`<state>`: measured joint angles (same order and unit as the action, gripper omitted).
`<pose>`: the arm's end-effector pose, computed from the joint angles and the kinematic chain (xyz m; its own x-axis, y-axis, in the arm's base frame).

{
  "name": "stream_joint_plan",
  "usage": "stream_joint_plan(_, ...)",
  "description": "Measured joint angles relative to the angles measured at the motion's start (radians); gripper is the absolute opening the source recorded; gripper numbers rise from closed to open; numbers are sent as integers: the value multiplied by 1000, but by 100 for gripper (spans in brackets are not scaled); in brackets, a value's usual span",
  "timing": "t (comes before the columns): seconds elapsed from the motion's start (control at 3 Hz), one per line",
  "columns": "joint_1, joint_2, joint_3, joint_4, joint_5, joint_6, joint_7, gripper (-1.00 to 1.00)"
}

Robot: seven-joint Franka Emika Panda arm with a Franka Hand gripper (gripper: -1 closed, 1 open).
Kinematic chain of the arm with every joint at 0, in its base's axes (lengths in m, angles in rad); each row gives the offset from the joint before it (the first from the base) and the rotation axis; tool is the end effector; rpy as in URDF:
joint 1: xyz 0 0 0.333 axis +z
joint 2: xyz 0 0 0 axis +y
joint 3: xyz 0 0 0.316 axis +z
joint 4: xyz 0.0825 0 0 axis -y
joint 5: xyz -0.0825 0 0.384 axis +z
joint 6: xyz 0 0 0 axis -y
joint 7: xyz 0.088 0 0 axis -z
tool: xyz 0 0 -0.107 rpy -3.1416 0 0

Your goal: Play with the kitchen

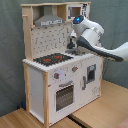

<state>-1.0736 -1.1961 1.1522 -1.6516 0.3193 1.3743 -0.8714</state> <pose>0.3595 0.3812 0.5902 0.6792 0.6254 -0.3841 0.6970 -0.3855 0.6047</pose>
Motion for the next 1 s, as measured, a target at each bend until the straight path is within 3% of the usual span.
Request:
stream_joint_plan(0.67, 13, -127, 9, 101, -104, -39, 29, 100)
stream_joint_plan(1.0, 12, -206, 22, 139, -135, 6, 28, 100)
